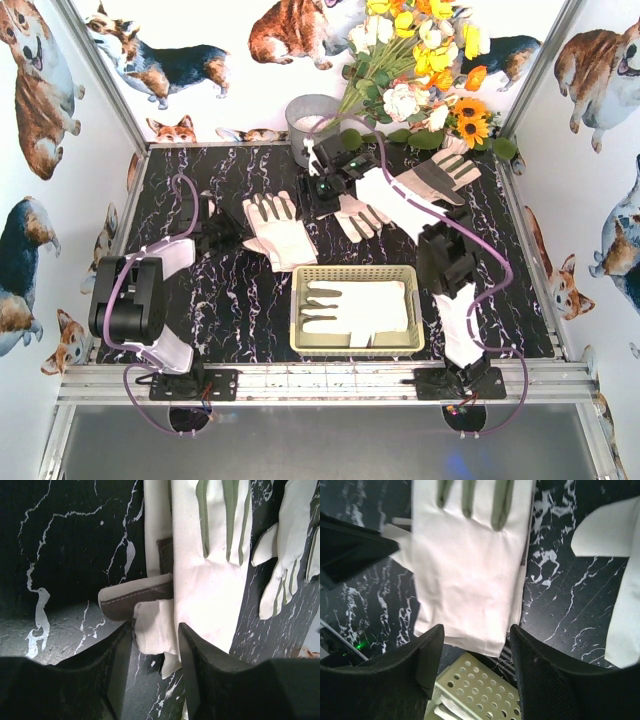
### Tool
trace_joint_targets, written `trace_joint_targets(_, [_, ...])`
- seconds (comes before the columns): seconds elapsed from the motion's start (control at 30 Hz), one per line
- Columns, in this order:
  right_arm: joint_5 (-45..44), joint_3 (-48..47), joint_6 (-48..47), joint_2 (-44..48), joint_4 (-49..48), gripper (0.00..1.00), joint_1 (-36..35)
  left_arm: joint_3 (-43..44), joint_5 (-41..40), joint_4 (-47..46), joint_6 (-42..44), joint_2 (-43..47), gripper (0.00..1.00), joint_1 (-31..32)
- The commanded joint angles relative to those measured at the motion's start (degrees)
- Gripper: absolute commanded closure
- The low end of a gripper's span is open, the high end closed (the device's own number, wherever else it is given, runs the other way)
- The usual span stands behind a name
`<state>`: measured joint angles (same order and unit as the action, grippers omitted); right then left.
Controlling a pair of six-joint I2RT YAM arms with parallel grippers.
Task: Put the gloves into the storage basket
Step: Pair the glove with the glove, then adjust the glove on the glove.
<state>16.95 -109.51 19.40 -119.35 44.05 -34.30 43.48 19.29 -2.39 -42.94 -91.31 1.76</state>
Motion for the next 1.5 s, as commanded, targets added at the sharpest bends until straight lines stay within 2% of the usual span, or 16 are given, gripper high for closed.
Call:
trace_joint_targets(0.0, [2.8,-3.2,2.6,-4.1,3.5,0.44,0.5,2.5,1.0,2.1,3.8,-1.3,0.66,-1.1])
trace_joint_targets(0.13, [4.1,-3.1,2.4,-6.4,2.7,0.45,0.6,4.4,1.5,5.5,5.8,-2.1,0.71,-1.2])
trace_joint_targets(0.27, [4.8,-3.5,3.1,-8.7,0.6,0.47,1.0,5.8,1.5,8.3,8.0,-2.6,0.71,-1.3])
trace_joint_targets(0.53, [5.8,-13.6,3.9,-17.7,3.7,0.52,2.2,5.3,3.2,7.5,7.3,-4.8,0.78,-1.6])
trace_joint_targets(0.8, [4.1,-17.0,4.6,-21.5,4.0,0.57,2.4,6.1,3.7,7.9,7.3,-5.7,0.86,-1.6])
trace_joint_targets(1.0, [6.3,-18.5,4.8,-22.6,3.1,0.75,2.7,7.2,3.0,9.8,8.6,-5.9,0.95,-1.6])
trace_joint_targets(1.1, [7.8,-18.3,4.7,-22.4,2.0,0.89,2.6,7.2,2.3,10.0,8.6,-5.0,0.99,-1.6])
trace_joint_targets(1.23, [9.0,-17.5,3.5,-21.6,0.9,1.00,2.6,7.1,1.6,10.0,8.9,-3.7,1.00,-1.7])
trace_joint_targets(1.47, [6.8,-15.5,0.9,-16.7,-0.8,1.00,2.7,6.7,-1.4,9.7,9.0,1.9,1.00,-1.7])
